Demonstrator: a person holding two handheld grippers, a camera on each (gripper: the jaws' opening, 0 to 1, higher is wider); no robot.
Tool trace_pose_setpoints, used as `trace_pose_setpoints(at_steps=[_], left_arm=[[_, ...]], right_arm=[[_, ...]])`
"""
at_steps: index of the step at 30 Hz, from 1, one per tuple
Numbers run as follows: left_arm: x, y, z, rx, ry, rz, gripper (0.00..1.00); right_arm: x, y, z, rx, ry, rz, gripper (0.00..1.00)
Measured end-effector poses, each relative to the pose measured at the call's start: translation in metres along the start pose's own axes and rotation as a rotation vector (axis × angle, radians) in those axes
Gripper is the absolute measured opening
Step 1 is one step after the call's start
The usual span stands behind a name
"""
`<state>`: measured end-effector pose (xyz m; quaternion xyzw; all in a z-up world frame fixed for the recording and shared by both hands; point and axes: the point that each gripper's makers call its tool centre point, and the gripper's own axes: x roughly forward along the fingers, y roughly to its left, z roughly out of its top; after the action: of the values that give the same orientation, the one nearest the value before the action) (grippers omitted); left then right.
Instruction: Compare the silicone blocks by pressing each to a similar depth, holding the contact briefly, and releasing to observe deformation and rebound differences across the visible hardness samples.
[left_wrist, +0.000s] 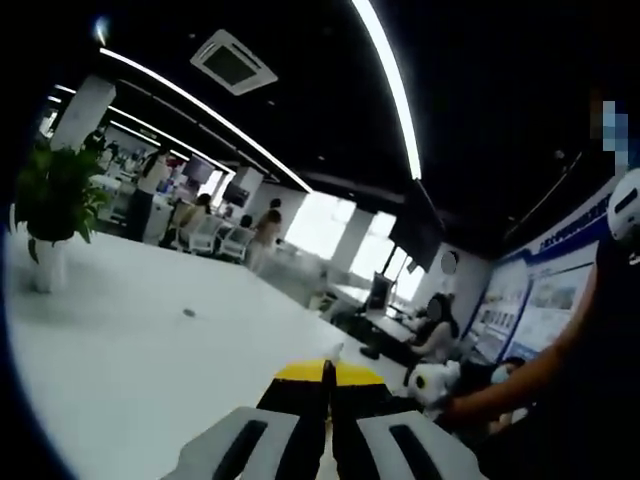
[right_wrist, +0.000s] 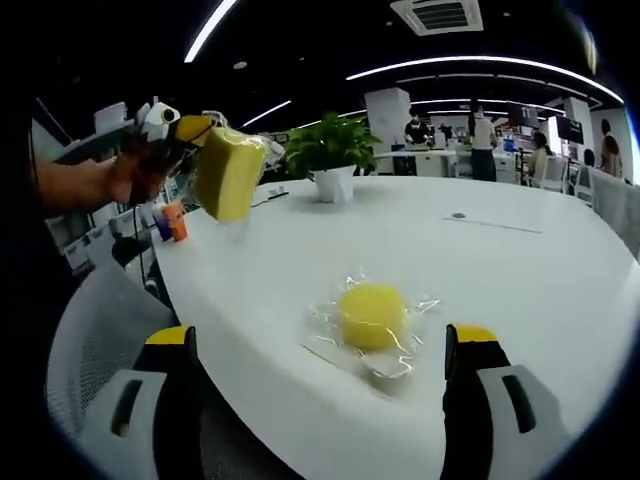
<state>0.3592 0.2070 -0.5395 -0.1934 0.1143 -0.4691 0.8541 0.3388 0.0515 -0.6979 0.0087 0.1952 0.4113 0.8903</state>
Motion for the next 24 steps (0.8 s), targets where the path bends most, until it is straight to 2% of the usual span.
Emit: trace_pose_setpoints(at_steps=[5, 13, 18, 24], left_arm=[[-0.001, 0.001, 0.001, -0.002, 0.000, -0.009, 0.00], [-0.001, 0.006, -0.012, -0.028, 0.017, -0.004, 0.00], [0.004, 0.006, -0.014, -0.026, 0.010, -0.008, 0.00], [0.013, 0.001, -0.012, -0.040, 0.004, -0.033, 0.00]], right_arm=[[0.009, 0.004, 0.021, 0.031, -0.026, 0.038, 0.96], [0.025, 0.024, 0.045, 0.034, -0.054, 0.144, 0.96], [0.029, 0.037, 0.057, 0.028, -0.100, 0.206, 0.96], [0.035, 0.045, 0.062, 0.038, -0.105, 0.242, 0.96]])
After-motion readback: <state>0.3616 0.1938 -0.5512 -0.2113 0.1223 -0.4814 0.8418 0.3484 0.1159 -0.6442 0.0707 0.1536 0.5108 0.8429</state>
